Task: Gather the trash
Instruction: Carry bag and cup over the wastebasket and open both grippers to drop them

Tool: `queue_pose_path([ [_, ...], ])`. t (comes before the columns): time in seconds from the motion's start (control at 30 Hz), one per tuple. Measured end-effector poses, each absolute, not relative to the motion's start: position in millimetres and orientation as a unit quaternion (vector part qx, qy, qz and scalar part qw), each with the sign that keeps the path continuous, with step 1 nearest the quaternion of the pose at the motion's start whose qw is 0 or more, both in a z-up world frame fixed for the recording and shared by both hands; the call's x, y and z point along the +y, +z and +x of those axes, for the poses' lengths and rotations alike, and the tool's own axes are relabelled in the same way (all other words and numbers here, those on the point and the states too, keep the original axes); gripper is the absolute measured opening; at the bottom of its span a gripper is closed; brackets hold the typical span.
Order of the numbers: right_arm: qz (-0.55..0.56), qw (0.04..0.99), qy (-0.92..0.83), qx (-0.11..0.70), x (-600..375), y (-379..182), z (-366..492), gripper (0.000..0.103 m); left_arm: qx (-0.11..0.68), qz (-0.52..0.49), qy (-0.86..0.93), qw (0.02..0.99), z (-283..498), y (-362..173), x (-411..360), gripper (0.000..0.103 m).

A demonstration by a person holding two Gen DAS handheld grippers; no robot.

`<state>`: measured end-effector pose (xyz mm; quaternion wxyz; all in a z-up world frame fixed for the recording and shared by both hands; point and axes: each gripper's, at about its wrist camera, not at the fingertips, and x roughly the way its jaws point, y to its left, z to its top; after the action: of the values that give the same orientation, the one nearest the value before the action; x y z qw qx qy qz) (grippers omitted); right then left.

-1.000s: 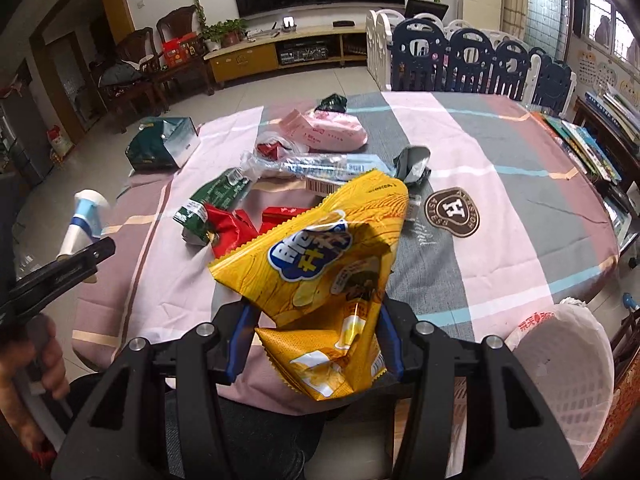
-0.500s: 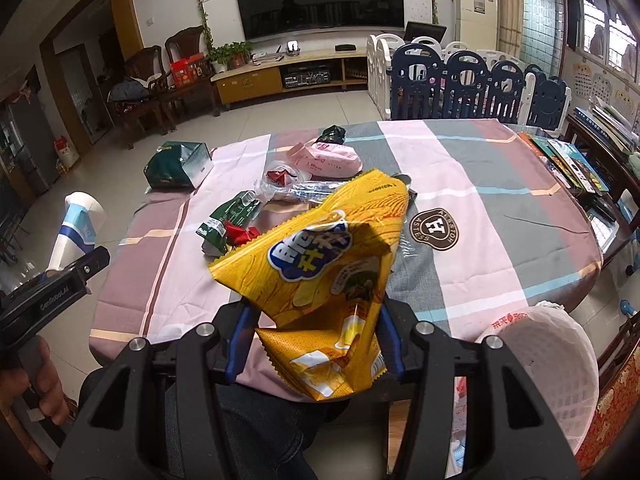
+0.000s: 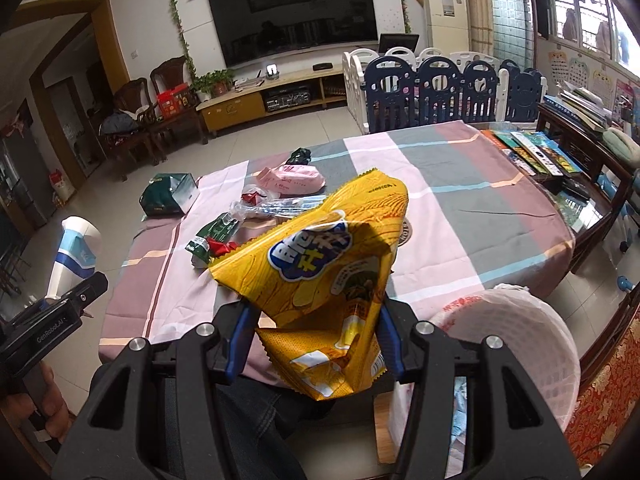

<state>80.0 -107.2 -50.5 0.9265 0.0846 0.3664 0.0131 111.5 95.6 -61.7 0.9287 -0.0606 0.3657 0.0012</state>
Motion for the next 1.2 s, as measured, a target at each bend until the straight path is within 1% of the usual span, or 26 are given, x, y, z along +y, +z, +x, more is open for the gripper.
queue_pose_path([
  [0.13,0.093,0.93,-0.005,0.356,-133,-44,59,0.053,0.361,-0.045,-0.021,0.931,98,-55,72,0.069],
  [0.4,0.117,0.924,-0.043,0.36,-197,-47,27,0.053,0.38,-0.04,-0.113,0.917,89,-59,19,0.069],
  [0.57,0.133,0.913,-0.072,0.379,-235,-67,11,0.053,0.402,-0.038,-0.168,0.899,87,-67,-21,0.069],
  [0.67,0.139,0.895,-0.079,0.417,-250,-92,9,0.053,0.409,-0.021,-0.199,0.89,83,-73,-51,0.069],
  [0.7,0.138,0.886,-0.08,0.435,-254,-102,10,0.054,0.411,-0.015,-0.209,0.887,81,-76,-61,0.069],
  [0.77,0.148,0.871,-0.082,0.461,-262,-117,10,0.062,0.419,0.0,-0.225,0.88,78,-82,-82,0.069],
  [0.8,0.155,0.864,-0.081,0.472,-266,-124,9,0.068,0.422,0.008,-0.23,0.877,77,-85,-89,0.069],
  [0.83,0.162,0.858,-0.079,0.481,-270,-129,9,0.072,0.425,0.019,-0.233,0.875,76,-88,-98,0.069],
  [0.9,0.173,0.854,-0.084,0.484,-280,-134,6,0.079,0.427,0.036,-0.238,0.871,72,-91,-113,0.069],
  [1.1,0.212,0.866,-0.139,0.432,-324,-113,-11,0.08,0.447,0.07,-0.292,0.843,62,-109,-159,0.071],
  [1.2,0.229,0.871,-0.161,0.404,-345,-100,-22,0.08,0.451,0.074,-0.333,0.825,54,-115,-184,0.076],
])
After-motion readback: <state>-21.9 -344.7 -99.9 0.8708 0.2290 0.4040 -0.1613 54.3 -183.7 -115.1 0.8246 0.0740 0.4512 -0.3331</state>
